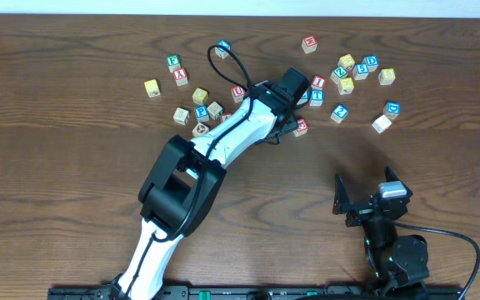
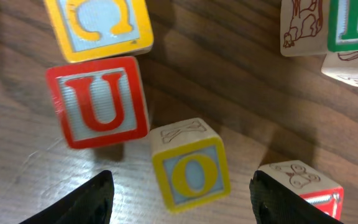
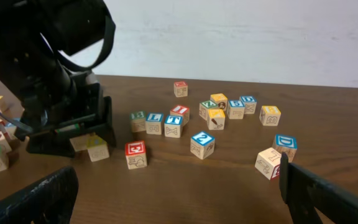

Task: Spell out ROBOT
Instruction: 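Move the left gripper over the yellow O block and lower, then close the left gripper on the yellow O block and lift it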

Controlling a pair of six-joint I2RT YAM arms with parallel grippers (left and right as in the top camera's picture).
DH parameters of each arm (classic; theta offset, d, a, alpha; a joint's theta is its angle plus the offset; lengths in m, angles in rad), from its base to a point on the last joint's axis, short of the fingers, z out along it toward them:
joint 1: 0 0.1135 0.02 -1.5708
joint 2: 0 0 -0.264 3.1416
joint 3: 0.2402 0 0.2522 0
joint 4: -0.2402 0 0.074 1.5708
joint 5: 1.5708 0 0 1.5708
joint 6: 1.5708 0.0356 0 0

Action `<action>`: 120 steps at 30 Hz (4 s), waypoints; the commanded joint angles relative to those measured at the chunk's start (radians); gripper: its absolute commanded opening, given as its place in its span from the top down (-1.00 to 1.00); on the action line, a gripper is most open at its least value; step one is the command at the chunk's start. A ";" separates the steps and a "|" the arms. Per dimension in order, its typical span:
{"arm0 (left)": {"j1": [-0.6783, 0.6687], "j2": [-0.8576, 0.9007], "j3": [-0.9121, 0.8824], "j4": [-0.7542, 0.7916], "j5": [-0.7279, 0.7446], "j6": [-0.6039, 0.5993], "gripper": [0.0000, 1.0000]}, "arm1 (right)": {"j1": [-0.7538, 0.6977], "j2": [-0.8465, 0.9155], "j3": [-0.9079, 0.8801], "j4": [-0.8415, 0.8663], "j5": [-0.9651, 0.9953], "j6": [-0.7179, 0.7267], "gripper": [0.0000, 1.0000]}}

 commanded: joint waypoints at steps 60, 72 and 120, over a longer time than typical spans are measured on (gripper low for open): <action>0.000 0.030 0.012 0.003 -0.060 -0.005 0.10 | -0.010 0.000 -0.001 -0.004 -0.006 -0.008 -0.99; 0.001 0.032 0.012 0.004 -0.060 -0.004 0.10 | -0.010 0.000 -0.001 -0.004 -0.006 -0.008 -0.99; 0.002 -0.047 0.014 0.001 -0.076 0.182 0.46 | -0.010 0.000 -0.001 -0.004 -0.006 -0.008 -0.98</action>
